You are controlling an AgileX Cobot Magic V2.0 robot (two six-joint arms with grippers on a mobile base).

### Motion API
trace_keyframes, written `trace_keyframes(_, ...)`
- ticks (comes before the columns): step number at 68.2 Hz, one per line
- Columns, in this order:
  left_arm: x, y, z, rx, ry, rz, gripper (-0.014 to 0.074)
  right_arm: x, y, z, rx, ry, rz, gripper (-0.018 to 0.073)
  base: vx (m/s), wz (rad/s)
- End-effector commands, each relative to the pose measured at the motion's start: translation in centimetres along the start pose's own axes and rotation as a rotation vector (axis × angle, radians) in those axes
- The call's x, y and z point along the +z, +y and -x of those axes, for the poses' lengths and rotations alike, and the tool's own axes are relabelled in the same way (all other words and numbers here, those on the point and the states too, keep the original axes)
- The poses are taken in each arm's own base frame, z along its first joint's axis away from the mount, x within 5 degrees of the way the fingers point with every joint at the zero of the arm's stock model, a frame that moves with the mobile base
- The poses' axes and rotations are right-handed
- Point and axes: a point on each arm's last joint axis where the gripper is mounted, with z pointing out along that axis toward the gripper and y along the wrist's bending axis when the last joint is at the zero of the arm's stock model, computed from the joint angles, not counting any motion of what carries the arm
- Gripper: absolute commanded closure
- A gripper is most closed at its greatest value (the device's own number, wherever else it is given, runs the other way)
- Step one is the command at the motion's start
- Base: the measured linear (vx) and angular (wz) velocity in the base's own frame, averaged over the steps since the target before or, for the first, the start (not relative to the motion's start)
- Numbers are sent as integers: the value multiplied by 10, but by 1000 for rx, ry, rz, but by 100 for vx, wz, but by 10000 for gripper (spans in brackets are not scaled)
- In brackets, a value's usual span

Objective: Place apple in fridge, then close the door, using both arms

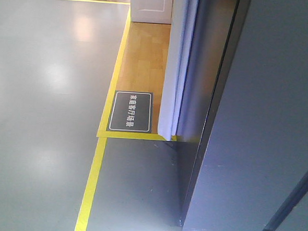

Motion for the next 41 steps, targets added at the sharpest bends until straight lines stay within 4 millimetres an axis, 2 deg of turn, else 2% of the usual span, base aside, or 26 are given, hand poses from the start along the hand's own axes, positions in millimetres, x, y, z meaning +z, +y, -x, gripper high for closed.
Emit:
trace_keyframes(1, 0, 0, -2, -7, -57, -4, 602, -4, -1, 9, -3, -60, -6, 561, 0, 0)
trace_keyframes(22, 0, 0, -2, -7, -57, -4, 602, -12, 0, 4, -14, -106, -6, 561, 0, 0)
trace_keyframes(41, 0, 0, -2, -7, -57, -4, 602, -31, 3, -3, -61, -284, 39, 561, 0, 0)
